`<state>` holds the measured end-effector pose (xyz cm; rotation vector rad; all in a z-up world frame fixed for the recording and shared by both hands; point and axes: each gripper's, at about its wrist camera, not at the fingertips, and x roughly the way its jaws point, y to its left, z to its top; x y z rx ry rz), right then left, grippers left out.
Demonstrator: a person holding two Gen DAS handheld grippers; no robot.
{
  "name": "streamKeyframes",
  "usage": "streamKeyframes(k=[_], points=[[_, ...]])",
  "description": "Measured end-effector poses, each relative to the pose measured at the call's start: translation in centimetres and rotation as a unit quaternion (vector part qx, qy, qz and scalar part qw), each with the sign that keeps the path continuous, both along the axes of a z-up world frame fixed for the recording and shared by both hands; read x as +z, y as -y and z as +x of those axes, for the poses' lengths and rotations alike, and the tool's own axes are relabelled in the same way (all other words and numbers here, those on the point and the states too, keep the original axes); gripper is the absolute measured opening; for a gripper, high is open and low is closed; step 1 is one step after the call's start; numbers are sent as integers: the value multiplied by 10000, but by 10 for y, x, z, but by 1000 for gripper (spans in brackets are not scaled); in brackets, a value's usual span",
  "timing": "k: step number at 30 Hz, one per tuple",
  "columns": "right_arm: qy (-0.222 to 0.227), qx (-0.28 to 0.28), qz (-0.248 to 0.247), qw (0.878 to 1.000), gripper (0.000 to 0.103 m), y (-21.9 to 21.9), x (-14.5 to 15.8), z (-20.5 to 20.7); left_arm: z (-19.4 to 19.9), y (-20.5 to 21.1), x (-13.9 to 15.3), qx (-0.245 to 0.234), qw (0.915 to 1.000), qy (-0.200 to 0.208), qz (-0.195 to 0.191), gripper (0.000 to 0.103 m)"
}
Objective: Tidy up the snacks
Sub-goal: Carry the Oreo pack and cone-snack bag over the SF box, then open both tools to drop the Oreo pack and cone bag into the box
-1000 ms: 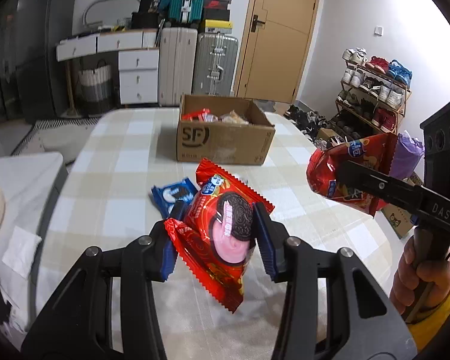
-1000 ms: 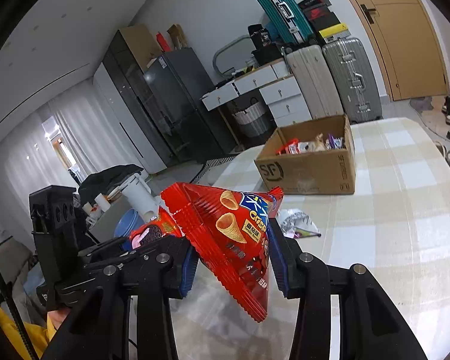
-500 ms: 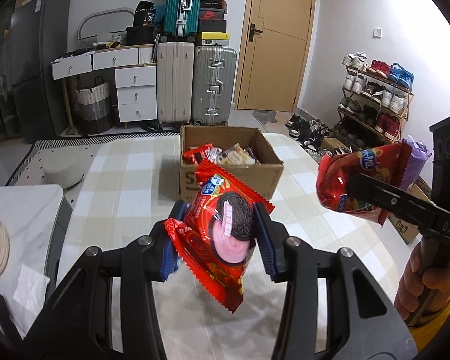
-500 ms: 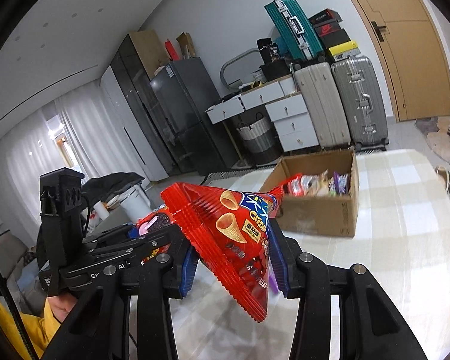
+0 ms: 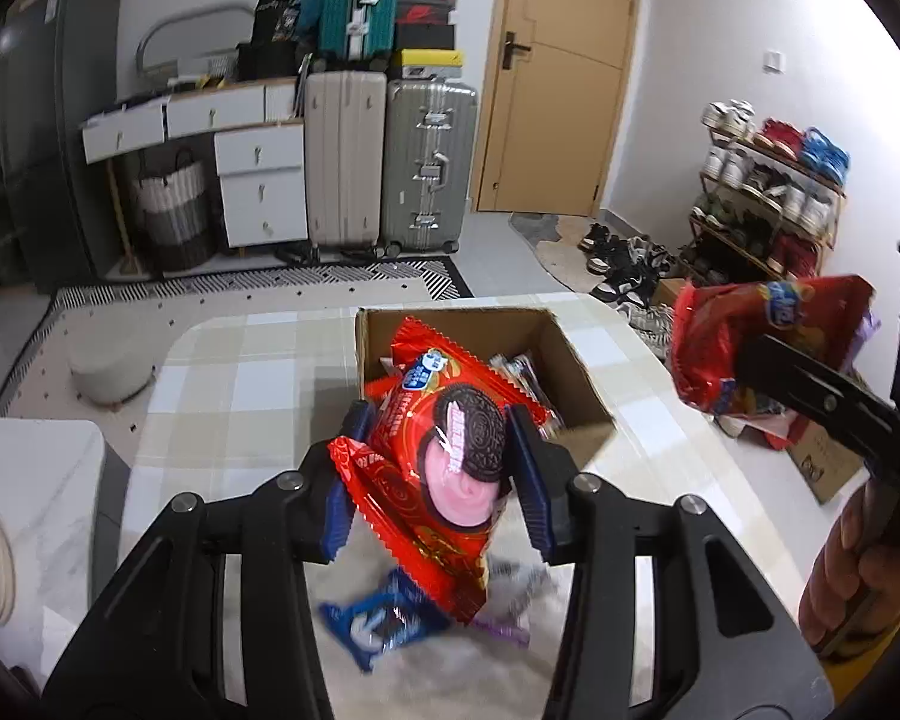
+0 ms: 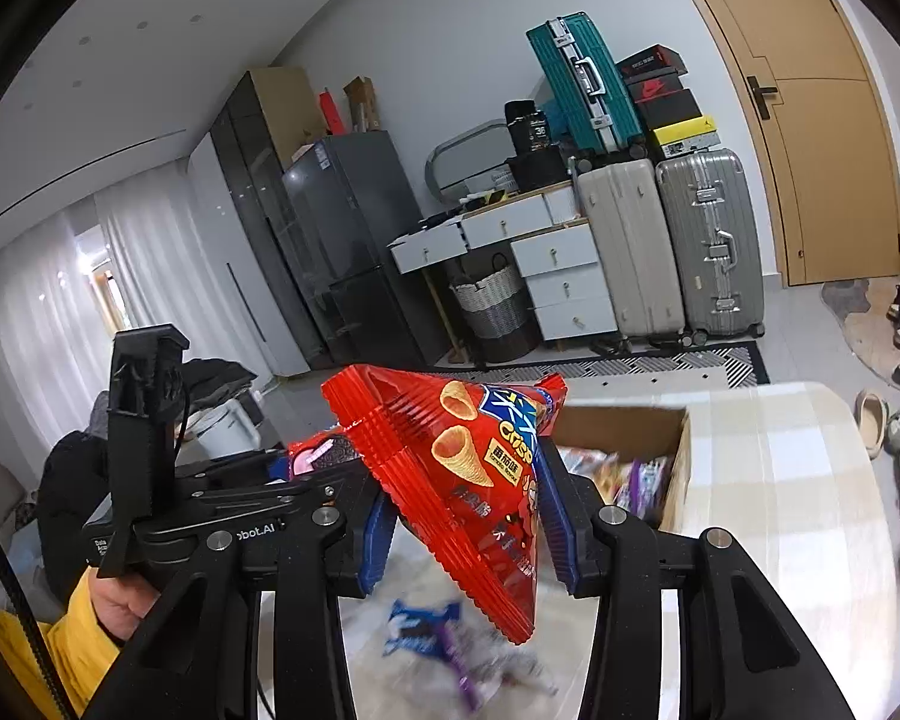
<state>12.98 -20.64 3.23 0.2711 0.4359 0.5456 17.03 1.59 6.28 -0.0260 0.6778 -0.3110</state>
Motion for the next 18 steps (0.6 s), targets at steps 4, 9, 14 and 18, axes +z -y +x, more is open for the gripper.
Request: streamKeyframes(k=[4,9,14,18], points=[[-115,-75,-65,9999,43,0,-3,42,52,12,-6,-24,9998,-184,42,42],[-468,-158,-60,9988,43,2,-18,96,119,30,-29,-154,9981,-587,50,42],[-736,-270,-16,9969,43,7,-37,132,179,42,-55,-212,9952,-952,-81,42],[-869,-306,-41,9957,43,9,-48,154,206,51,-74,-262,9936,-1098,-77,42]])
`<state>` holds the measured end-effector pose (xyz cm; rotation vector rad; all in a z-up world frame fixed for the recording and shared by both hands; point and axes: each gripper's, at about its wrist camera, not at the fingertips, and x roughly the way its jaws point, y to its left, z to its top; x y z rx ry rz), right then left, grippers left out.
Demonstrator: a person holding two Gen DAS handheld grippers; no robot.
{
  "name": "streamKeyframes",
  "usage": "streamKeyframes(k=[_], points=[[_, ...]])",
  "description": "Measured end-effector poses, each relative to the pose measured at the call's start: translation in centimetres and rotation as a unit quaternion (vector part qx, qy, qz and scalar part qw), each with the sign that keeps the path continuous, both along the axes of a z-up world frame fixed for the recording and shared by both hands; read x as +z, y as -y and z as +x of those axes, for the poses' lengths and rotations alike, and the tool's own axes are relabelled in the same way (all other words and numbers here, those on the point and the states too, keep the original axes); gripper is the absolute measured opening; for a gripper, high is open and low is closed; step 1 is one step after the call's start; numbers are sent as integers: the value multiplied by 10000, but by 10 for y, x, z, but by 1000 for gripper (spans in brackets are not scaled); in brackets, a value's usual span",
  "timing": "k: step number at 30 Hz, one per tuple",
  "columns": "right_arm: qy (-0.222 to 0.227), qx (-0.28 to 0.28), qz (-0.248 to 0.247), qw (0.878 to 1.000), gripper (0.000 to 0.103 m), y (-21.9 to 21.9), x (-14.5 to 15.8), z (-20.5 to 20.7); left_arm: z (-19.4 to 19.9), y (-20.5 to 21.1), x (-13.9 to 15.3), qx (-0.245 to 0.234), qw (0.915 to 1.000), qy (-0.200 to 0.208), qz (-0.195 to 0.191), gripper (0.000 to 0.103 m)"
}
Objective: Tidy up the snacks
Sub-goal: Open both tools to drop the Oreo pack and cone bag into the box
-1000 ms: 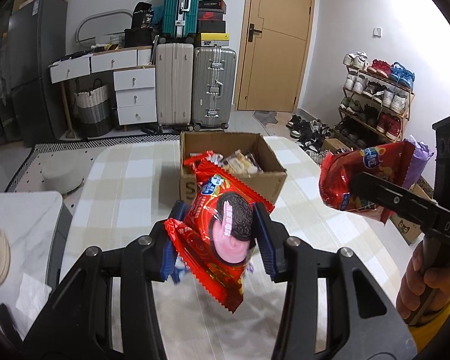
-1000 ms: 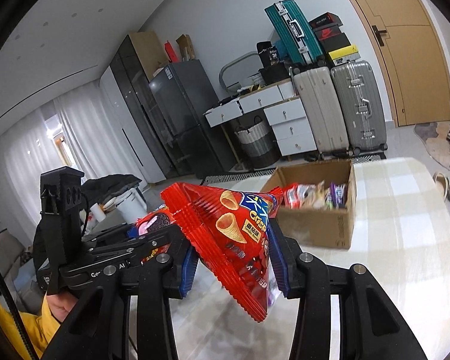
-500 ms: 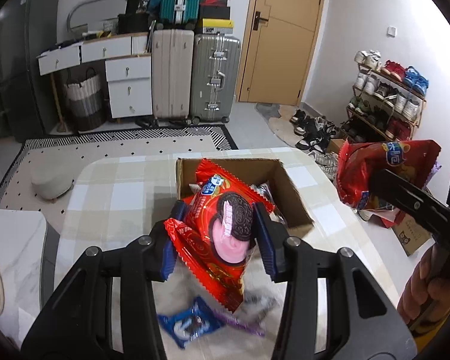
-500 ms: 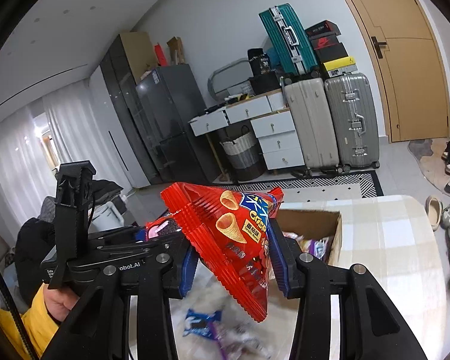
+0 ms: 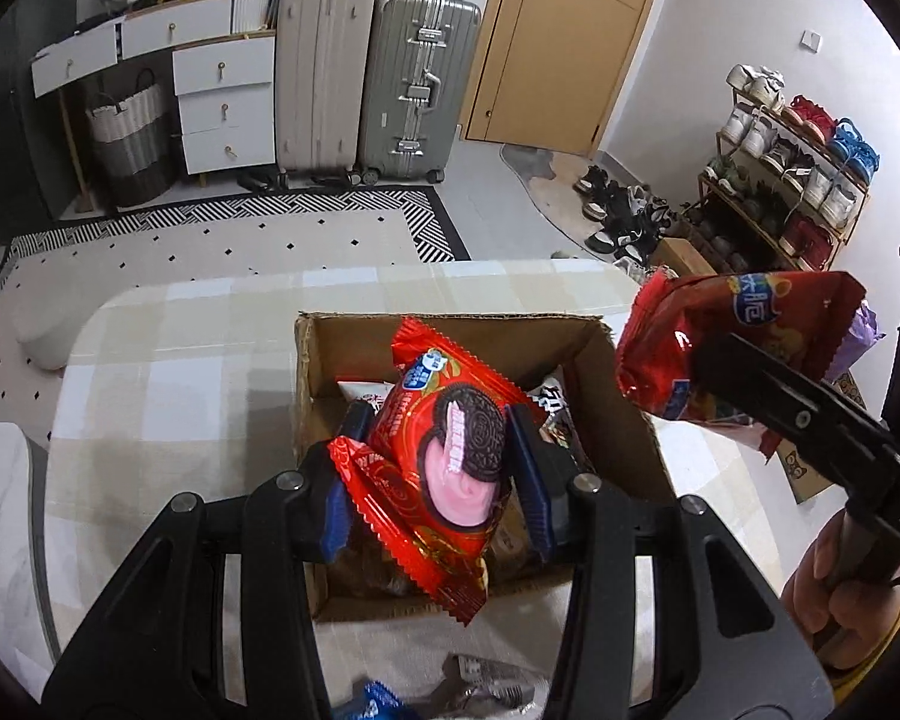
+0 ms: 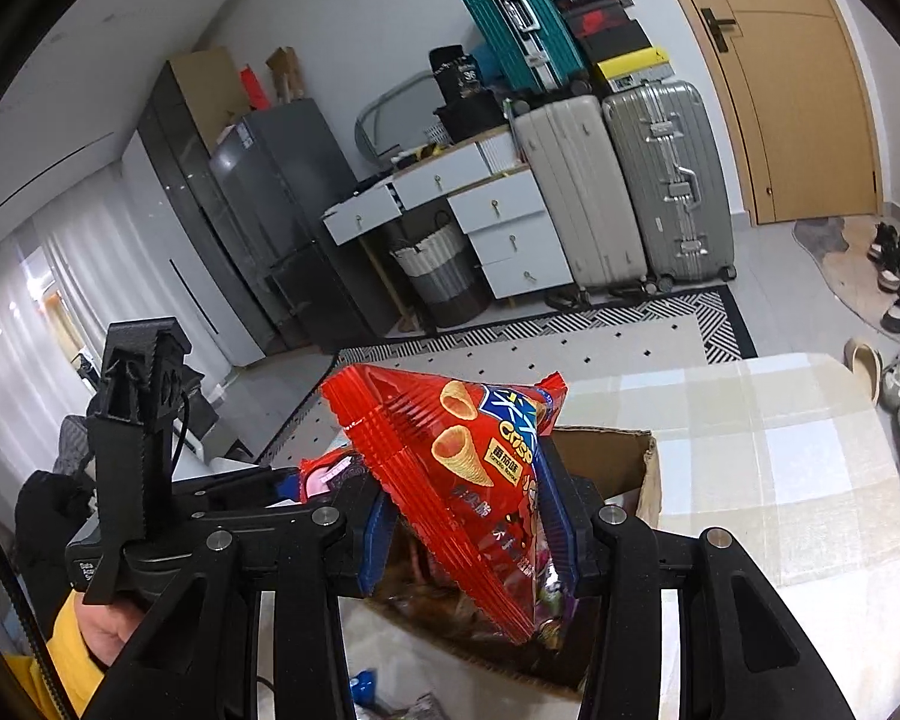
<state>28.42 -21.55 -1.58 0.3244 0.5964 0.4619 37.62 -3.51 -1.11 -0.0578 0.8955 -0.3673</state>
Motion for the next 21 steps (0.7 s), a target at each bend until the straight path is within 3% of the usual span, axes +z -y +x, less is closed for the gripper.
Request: streamKeyframes(k=[8,16,19,21], points=[[-237,-57,14,9997,43,3,-22,25,35,9,-30,-59,9998,-194,-22,42],[-291,-104,-41,9995,43,1,-29,27,57,10,-42,-1,9997,-239,-53,43],[-282,-119,-69,9995,43,0,-30,26,51,5,-42,-48,9997,-204,-112,52],[-308,-102,-55,9995,43,-2,-32,27,46,3,-41,-62,9998,-163,-84,67]])
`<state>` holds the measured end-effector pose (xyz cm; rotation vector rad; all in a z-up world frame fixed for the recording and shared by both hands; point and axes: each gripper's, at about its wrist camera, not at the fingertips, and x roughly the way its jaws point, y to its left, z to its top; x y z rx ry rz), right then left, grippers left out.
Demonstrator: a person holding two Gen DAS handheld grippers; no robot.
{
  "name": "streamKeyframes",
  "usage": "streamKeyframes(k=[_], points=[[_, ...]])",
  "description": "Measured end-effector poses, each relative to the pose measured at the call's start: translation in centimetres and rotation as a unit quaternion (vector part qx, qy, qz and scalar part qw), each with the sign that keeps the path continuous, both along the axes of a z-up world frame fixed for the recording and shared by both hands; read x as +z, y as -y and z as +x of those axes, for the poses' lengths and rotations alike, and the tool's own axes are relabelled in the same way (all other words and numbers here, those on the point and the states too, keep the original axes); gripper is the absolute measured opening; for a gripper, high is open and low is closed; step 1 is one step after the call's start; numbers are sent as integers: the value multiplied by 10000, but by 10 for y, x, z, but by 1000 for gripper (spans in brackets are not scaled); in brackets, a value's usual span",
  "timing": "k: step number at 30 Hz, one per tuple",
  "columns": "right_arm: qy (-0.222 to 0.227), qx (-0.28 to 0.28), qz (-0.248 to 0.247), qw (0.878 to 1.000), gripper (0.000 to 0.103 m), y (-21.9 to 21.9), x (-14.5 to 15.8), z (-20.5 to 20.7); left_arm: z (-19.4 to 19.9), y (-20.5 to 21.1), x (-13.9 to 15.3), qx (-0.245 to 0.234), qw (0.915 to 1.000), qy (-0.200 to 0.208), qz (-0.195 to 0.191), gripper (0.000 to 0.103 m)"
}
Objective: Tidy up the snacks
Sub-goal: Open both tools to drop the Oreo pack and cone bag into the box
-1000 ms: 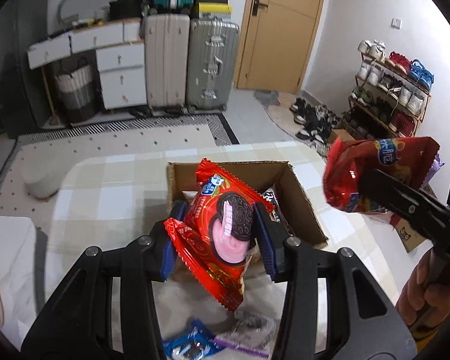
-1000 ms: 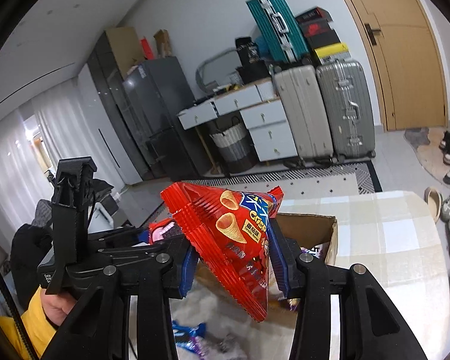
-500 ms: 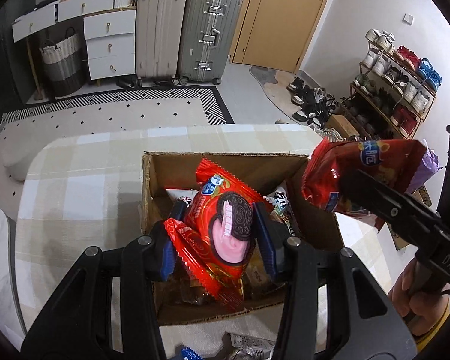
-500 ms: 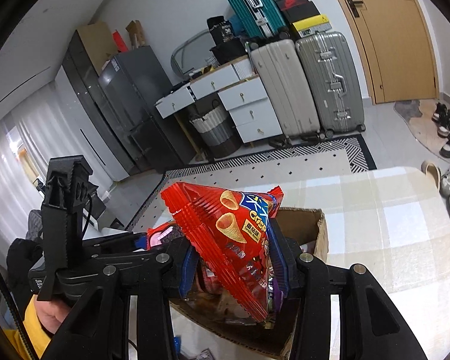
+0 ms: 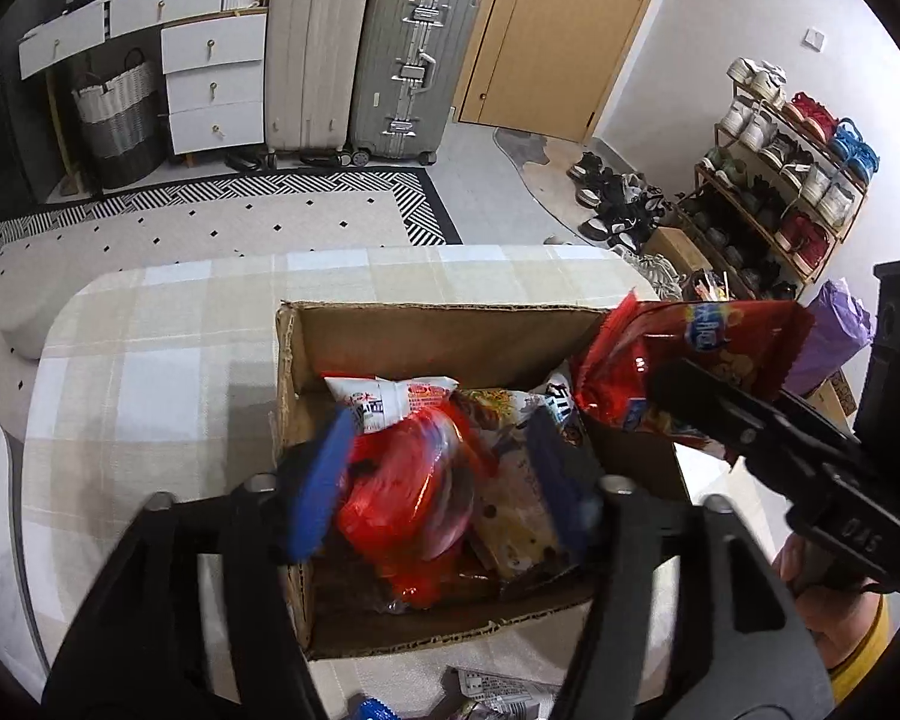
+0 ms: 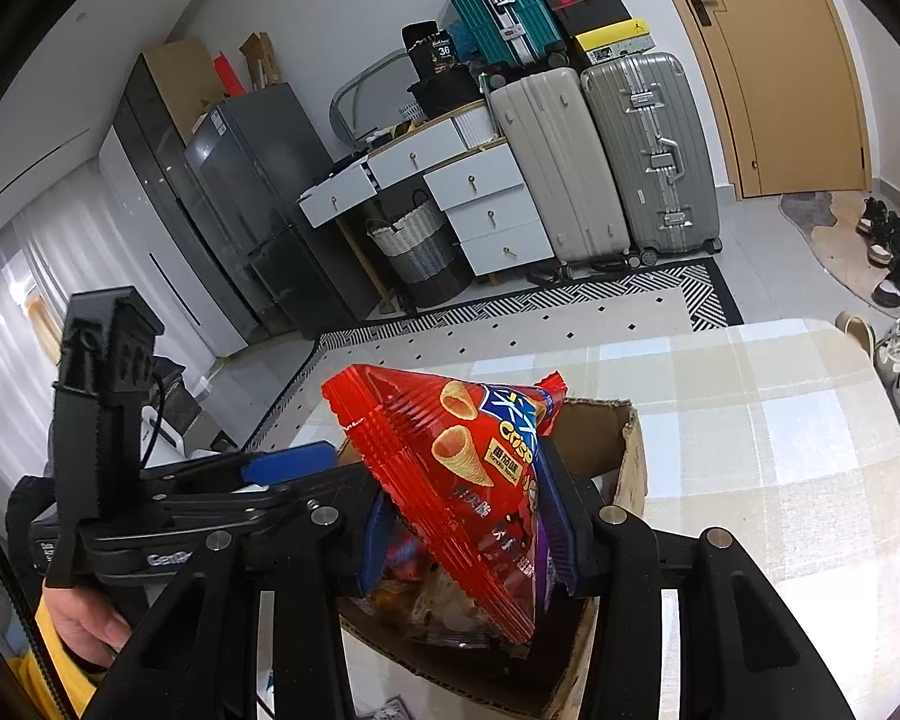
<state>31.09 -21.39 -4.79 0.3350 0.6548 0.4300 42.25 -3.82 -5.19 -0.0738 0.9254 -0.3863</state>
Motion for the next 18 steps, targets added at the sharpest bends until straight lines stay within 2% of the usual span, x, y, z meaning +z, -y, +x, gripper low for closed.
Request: streamKeyframes(k=[4,13,17,18], points=[[-26,34,-53,10000,43,-5,0,1,-11,-12,9,152,9998,160,-38,68],[-183,135,-298,9993,45,-18,-5,6,-36,-28,21,299,9994,188,23,69],[-259,68,-470,9985,68,-22,-8,8,-50,-35,26,365,9991,205,42,71],[-245,11,-514,9984,70,-21,-7,6,-53,-37,27,393,9990,208,50,74]])
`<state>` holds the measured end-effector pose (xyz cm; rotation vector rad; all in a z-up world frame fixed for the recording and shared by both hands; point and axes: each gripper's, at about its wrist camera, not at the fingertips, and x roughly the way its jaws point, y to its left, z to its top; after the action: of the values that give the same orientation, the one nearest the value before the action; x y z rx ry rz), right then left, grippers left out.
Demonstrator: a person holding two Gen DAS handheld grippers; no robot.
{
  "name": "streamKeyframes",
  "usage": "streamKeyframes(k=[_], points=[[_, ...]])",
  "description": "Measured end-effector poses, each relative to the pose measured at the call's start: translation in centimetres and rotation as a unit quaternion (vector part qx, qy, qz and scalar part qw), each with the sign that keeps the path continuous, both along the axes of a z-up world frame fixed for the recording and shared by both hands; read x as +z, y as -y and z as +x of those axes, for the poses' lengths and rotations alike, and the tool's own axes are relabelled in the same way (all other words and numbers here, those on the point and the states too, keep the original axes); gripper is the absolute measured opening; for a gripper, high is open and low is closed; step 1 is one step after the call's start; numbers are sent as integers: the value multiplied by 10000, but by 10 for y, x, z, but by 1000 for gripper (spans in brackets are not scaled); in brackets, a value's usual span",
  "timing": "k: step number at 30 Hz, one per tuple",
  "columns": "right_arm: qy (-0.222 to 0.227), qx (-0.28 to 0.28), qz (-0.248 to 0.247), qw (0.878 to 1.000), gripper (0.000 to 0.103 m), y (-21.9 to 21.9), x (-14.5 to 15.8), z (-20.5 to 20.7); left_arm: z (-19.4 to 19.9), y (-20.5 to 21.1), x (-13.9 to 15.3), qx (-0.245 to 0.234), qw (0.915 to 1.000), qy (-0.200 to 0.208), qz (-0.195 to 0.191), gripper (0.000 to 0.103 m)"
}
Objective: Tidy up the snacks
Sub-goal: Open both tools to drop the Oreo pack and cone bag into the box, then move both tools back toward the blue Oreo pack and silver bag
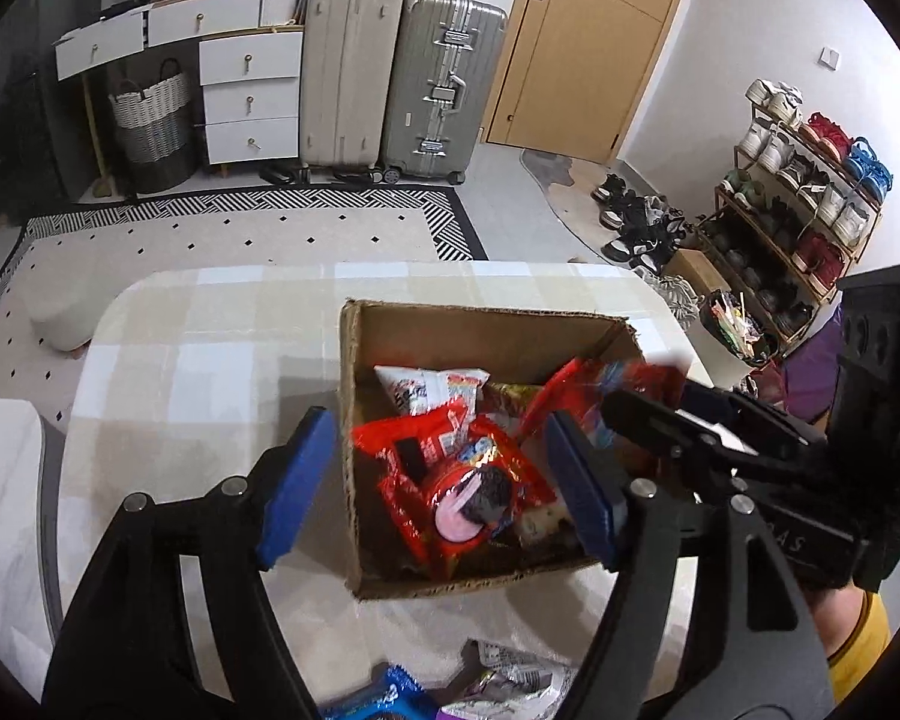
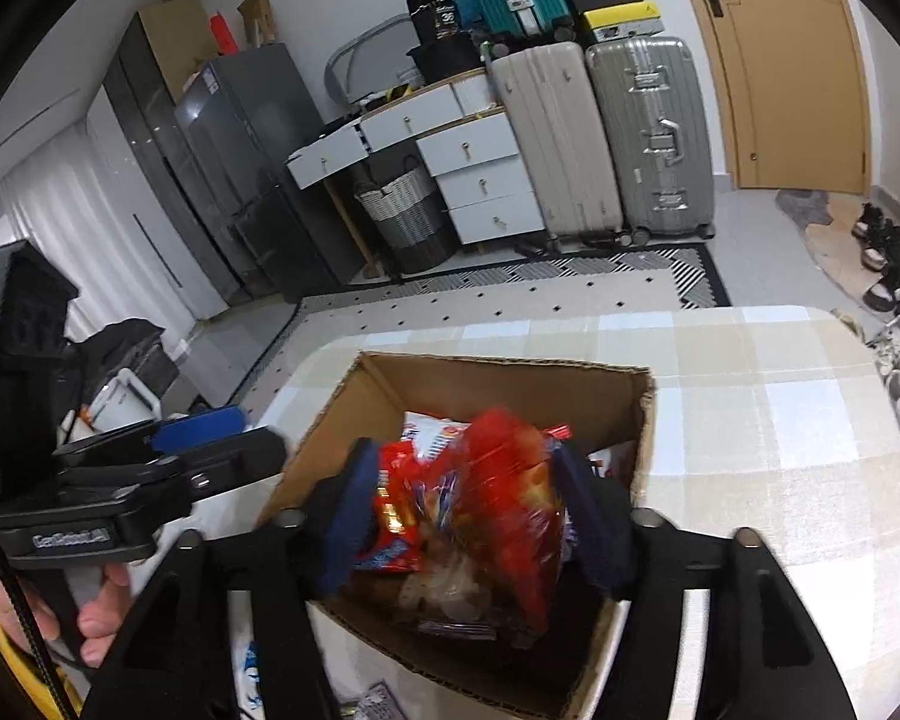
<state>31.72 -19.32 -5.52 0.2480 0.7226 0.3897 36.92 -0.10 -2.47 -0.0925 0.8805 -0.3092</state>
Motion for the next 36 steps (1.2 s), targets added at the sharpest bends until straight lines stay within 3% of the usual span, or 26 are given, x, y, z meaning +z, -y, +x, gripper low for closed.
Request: streamKeyframes(k=[7,15,22,28,36], points=[[247,-134,180,9994,70,13,17,-34,-39,-23,8,223,9997,63,-66,77],[606,-400,561,9958,82,26,33,-115,-119,-39,22,535,9981,304,67,81],[1027,-320,461,9931,88,11,43,-192,-201,-40,36,670,9954,658,206,83],[1423,-162,202,9895,95,-8,45,-260,-267,-44,49,867,9905,1025,284,102],[1868,-122,-64,9823,102,-21,52,-330,-357,-51,55,937,9855,1372,345,102]])
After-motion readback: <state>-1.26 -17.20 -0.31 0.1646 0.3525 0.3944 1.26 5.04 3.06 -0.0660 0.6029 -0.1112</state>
